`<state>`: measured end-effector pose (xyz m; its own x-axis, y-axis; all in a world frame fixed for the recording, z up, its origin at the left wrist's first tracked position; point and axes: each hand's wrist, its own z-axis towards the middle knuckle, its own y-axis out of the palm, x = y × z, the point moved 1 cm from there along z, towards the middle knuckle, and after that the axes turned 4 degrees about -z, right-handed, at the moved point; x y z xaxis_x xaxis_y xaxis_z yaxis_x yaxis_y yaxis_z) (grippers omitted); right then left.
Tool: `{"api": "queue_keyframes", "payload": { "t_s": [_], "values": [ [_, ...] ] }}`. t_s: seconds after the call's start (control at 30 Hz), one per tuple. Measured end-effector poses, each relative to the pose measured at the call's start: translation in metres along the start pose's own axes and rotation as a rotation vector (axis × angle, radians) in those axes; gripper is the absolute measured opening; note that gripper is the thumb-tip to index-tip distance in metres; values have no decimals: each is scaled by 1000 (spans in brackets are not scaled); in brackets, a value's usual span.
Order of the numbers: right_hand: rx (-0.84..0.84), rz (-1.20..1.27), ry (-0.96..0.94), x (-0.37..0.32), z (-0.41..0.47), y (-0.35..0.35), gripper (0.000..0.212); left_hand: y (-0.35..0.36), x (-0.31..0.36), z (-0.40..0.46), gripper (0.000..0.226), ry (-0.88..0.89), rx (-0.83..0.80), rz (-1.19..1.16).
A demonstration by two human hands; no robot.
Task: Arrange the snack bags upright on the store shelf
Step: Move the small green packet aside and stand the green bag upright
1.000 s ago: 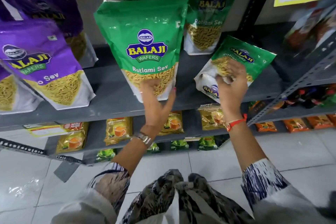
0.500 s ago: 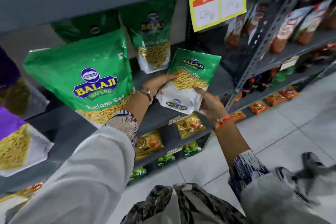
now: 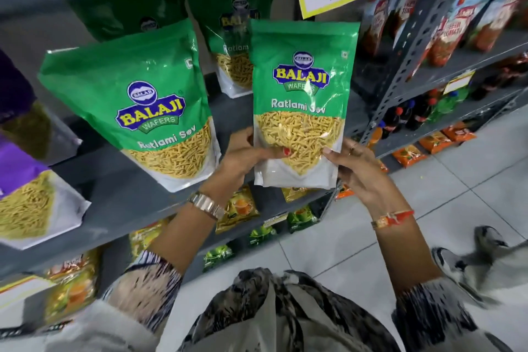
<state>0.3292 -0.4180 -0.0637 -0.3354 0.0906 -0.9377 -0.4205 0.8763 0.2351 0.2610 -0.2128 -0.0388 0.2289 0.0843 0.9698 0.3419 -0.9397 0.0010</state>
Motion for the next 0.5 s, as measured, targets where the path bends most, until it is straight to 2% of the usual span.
{"api": "queue_keyframes", "payload": {
  "t_s": [0.17, 0.27, 0.33, 0.4, 0.5],
  "values": [
    [-45, -21, -88, -7, -20, 2, 53, 1, 2, -32, 43, 98, 87, 56],
    [-59, -78, -124, -6, -13, 7, 47, -2, 0, -34, 58, 142, 163, 113],
    [-74, -135, -150, -6, -3, 11, 37, -4, -4, -28, 78, 171, 232, 193],
    [-82, -204, -168, -8, 9, 16, 41, -5, -7, -21, 92, 210, 282, 245],
    [-111, -328, -238, -19, 36, 23, 50, -8, 0, -8, 93, 268, 347, 310]
  ]
}}
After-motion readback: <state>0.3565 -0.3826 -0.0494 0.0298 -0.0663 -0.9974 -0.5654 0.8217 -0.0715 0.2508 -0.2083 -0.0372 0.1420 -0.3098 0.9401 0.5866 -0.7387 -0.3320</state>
